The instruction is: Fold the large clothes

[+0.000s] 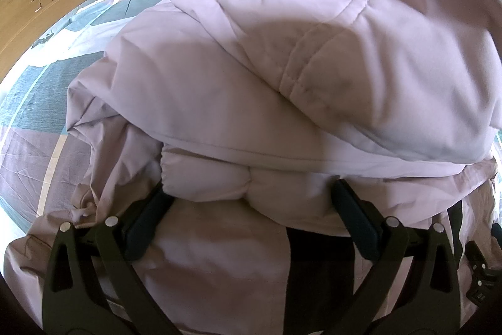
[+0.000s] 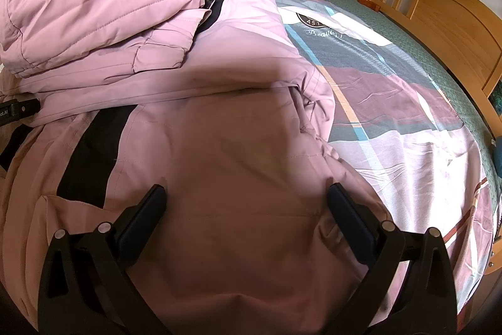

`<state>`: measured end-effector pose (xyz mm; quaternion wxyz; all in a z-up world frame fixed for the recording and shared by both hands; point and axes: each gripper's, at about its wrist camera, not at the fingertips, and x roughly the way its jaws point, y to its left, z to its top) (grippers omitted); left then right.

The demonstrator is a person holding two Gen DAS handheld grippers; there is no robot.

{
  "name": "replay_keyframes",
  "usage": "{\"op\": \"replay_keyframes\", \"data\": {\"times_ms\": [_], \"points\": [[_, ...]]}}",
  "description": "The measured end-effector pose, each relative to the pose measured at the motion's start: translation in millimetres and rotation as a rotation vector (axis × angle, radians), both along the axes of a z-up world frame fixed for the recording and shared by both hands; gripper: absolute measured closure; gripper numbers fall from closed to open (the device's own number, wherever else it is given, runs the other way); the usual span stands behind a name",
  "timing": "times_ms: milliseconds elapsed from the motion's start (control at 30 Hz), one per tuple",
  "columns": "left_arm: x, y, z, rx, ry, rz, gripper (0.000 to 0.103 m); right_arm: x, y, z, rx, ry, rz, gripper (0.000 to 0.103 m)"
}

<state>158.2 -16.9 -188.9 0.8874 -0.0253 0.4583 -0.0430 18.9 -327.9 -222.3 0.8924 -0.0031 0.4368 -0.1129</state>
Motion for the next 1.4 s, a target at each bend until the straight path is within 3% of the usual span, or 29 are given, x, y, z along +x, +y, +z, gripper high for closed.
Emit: {"op": "replay_keyframes", "data": {"times_ms": [300, 367, 400, 500, 633, 833, 933, 1067, 1233, 1400], "points": [[0, 0, 0, 0.000, 0.000, 0.000, 0.002, 1, 1, 2, -0.005, 0.013, 0.003, 0.001], [0, 0, 0, 0.000, -0.001, 0.000, 0.002, 1, 4, 14, -0.019, 0.024, 0.010, 0.001], [0, 0, 0, 0.000, -0.001, 0.000, 0.002, -3, 6, 33, -0.021, -0.037, 0.017, 0.001], [0, -1, 0, 0.000, -0.001, 0.000, 0.002, -5, 7, 85, 0.069, -0.183, 0.053, 0.001], [-1, -1, 0, 0.000, -0.001, 0.000, 0.002, 30, 8, 129, 0.160, -0.247, 0.111, 0.001], [-1, -1, 0, -0.001, -0.001, 0.001, 0.002, 85, 45, 140, 0.375, -0.206, 0.233, 0.001], [0, 0, 0, -0.001, -0.002, 0.001, 0.002, 99, 77, 151, 0.333, -0.263, 0.278, 0.001], [-1, 1, 1, -0.002, -0.012, 0.004, 0.002, 124, 120, 145, 0.173, -0.217, 0.333, 0.001], [-5, -1, 2, 0.003, -0.017, 0.006, 0.002, 139, 129, 110, 0.149, -0.077, 0.311, 0.001], [0, -2, 10, 0.016, 0.125, -0.143, 0.002, 139, 117, 70, 0.138, 0.039, 0.265, 0.001]]}}
